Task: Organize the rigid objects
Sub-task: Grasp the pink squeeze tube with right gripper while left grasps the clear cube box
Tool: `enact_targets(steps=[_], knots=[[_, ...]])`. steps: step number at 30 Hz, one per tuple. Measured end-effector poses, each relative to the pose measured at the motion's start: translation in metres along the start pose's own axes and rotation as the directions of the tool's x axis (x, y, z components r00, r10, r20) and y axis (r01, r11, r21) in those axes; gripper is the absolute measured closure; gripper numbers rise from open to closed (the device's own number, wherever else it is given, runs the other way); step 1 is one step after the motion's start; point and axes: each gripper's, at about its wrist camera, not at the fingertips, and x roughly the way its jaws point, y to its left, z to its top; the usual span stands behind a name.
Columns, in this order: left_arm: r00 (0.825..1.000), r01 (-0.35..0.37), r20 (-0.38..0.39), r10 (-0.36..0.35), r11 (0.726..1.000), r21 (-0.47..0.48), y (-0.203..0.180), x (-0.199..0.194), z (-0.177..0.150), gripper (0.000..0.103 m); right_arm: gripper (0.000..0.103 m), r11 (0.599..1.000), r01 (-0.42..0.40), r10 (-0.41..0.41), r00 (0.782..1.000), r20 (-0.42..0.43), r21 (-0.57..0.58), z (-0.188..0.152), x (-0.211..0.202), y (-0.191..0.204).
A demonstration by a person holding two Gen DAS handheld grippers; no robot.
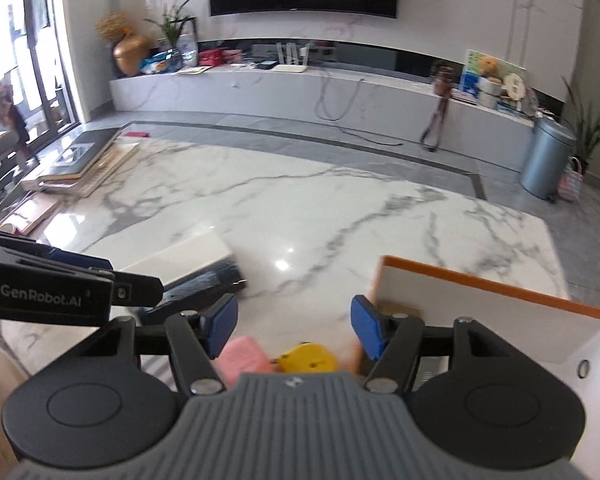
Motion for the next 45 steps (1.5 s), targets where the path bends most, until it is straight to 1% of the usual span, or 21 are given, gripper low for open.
enact_targets(steps=[3, 4, 7, 8, 11, 12, 14, 16, 17, 20, 24, 26, 28, 30, 31, 32, 36, 40, 41, 45], knots=[[0.999, -0.021, -0.032, 0.021, 1.000, -0.018, 0.016, 0.000, -0.007, 0.034, 0.043, 0.999, -0.033, 0.032, 0.999, -0.023, -0.015, -0.003, 0.006, 0.019], [0.999, -0.028, -0.046, 0.027, 0.999, -0.027, 0.022, 0.000, -0.011, 0.035, 0.047, 0.999, -0.044, 0.044, 0.998, -0.034, -0.020, -0.004, 0.009, 0.025], [0.994, -0.058, -0.099, 0.050, 0.996, -0.074, 0.040, 0.003, -0.020, 0.035, 0.049, 0.995, -0.091, 0.088, 0.993, -0.076, -0.042, -0.010, 0.019, 0.043], [0.992, -0.066, -0.115, 0.055, 0.993, -0.095, 0.047, 0.004, -0.023, 0.035, 0.053, 0.993, -0.106, 0.101, 0.991, -0.091, -0.052, -0.013, 0.022, 0.049], [0.986, -0.088, -0.154, 0.065, 0.985, -0.146, 0.062, 0.004, -0.034, 0.035, 0.058, 0.989, -0.132, 0.121, 0.982, -0.143, -0.073, -0.022, 0.032, 0.064], [0.984, -0.093, -0.167, 0.066, 0.982, -0.163, 0.066, 0.005, -0.037, 0.035, 0.058, 0.988, -0.136, 0.122, 0.979, -0.162, -0.077, -0.024, 0.036, 0.068], [0.980, -0.085, -0.194, 0.043, 0.974, -0.212, 0.074, 0.007, -0.044, 0.035, 0.059, 0.987, -0.143, 0.126, 0.973, -0.192, -0.078, -0.029, 0.043, 0.073], [0.978, -0.059, -0.209, 0.001, 0.961, -0.271, 0.080, 0.010, -0.049, 0.035, 0.059, 0.981, -0.178, 0.157, 0.962, -0.222, -0.074, -0.036, 0.048, 0.078], [0.977, -0.057, -0.213, -0.005, 0.957, -0.285, 0.083, 0.011, -0.052, 0.035, 0.059, 0.978, -0.196, 0.174, 0.956, -0.234, -0.075, -0.039, 0.048, 0.082], [0.974, -0.090, -0.226, 0.025, 0.956, -0.281, 0.087, 0.013, -0.055, 0.035, 0.058, 0.969, -0.227, 0.198, 0.948, -0.251, -0.094, -0.046, 0.051, 0.094], [0.963, -0.083, -0.268, -0.001, 0.949, -0.304, 0.093, 0.018, -0.060, 0.035, 0.058, 0.983, -0.154, 0.121, 0.954, -0.273, -0.103, -0.047, 0.063, 0.096], [0.961, -0.087, -0.277, -0.004, 0.945, -0.316, 0.091, 0.020, -0.064, 0.033, 0.062, 0.984, -0.148, 0.116, 0.952, -0.285, -0.095, -0.047, 0.066, 0.089], [0.959, -0.086, -0.283, -0.019, 0.931, -0.356, 0.090, 0.023, -0.069, 0.032, 0.065, 0.984, -0.145, 0.109, 0.949, -0.295, -0.105, -0.049, 0.067, 0.085], [0.957, -0.089, -0.287, -0.033, 0.912, -0.401, 0.090, 0.028, -0.072, 0.032, 0.065, 0.984, -0.140, 0.101, 0.947, -0.304, -0.112, -0.051, 0.067, 0.082], [0.958, -0.093, -0.286, -0.031, 0.907, -0.410, 0.088, 0.030, -0.074, 0.032, 0.065, 0.985, -0.134, 0.095, 0.948, -0.305, -0.111, -0.052, 0.067, 0.080], [0.958, -0.097, -0.286, -0.026, 0.907, -0.409, 0.086, 0.031, -0.074, 0.032, 0.067, 0.986, -0.127, 0.089, 0.949, -0.303, -0.108, -0.053, 0.067, 0.077], [0.954, -0.116, -0.299, -0.010, 0.908, -0.402, 0.078, 0.038, -0.075, 0.031, 0.067, 0.989, -0.115, 0.083, 0.951, -0.298, -0.091, -0.050, 0.067, 0.066], [0.953, -0.144, -0.302, 0.023, 0.911, -0.386, 0.072, 0.043, -0.075, 0.031, 0.067, 0.988, -0.099, 0.062, 0.956, -0.286, -0.119, -0.045, 0.064, 0.057], [0.952, -0.147, -0.304, 0.027, 0.913, -0.380, 0.071, 0.045, -0.075, 0.033, 0.067, 0.988, -0.095, 0.056, 0.957, -0.285, -0.126, -0.044, 0.065, 0.055], [0.951, -0.153, -0.307, 0.044, 0.926, -0.344, 0.069, 0.051, -0.073, 0.035, 0.065, 0.982, -0.087, 0.036, 0.958, -0.285, -0.167, -0.039, 0.070, 0.050]])
